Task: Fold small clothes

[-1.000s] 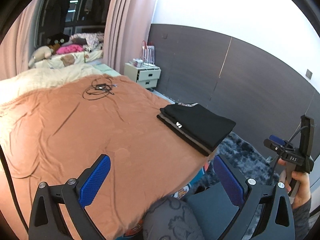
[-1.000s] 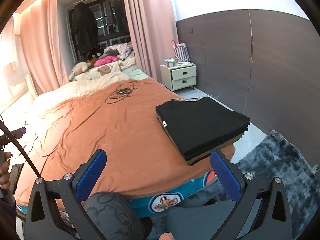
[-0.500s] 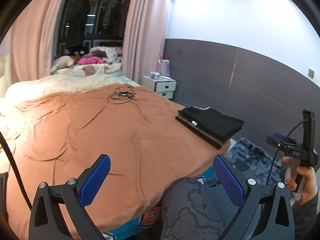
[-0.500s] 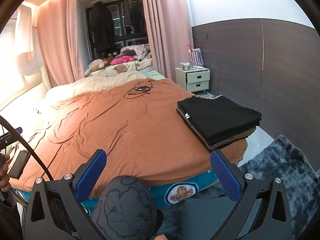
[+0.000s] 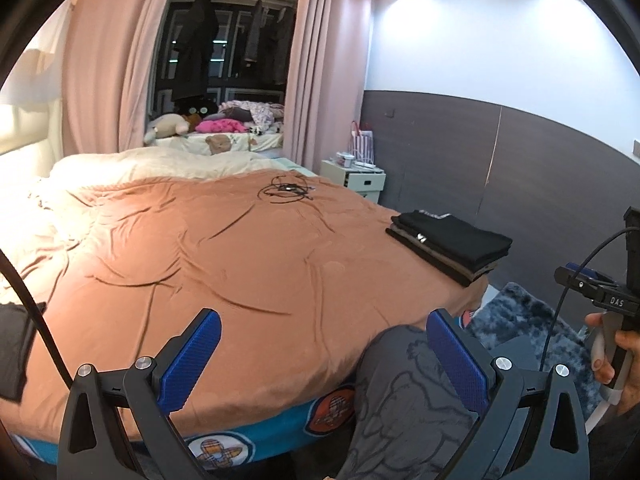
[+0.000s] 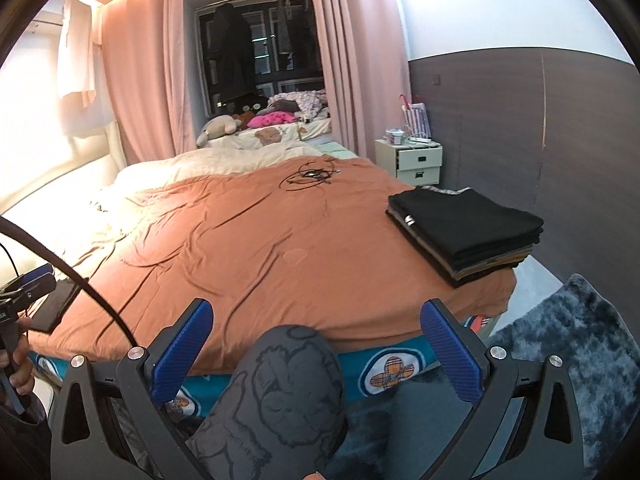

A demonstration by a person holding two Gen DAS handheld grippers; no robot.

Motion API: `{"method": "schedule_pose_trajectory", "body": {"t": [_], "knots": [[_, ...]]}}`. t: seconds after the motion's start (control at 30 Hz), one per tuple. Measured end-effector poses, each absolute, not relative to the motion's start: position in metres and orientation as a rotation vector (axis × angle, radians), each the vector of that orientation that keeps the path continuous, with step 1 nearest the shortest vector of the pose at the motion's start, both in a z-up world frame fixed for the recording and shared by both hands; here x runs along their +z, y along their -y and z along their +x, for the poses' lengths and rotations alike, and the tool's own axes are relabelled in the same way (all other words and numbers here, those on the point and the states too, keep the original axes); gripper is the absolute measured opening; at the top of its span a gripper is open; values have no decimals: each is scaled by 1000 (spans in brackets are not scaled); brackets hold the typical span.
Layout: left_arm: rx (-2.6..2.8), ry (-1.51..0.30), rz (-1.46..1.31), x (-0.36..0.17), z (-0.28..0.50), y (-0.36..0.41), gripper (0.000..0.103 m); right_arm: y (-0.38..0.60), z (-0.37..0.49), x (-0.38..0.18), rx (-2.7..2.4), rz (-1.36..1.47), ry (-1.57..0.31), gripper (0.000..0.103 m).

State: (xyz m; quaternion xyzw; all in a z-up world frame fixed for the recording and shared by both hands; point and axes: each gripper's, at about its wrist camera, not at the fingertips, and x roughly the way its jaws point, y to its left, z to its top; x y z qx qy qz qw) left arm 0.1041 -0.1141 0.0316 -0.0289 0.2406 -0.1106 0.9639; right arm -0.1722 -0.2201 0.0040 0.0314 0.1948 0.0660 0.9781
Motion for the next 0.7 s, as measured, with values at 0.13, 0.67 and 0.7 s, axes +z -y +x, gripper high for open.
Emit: {"method": "schedule_pose_trajectory", "body": {"t": [0.13,0.67,0.7], "knots": [[-225,-492,-52,27,94,114,103,215,-176,-1,146,72,-393,103],[-194,-457,-67,24,69,104,103,200,-184,-4,167,55,-380,103],[-195,-457,-71,24,69,104,103,198,-184,-6,166,55,-380,103]]}}
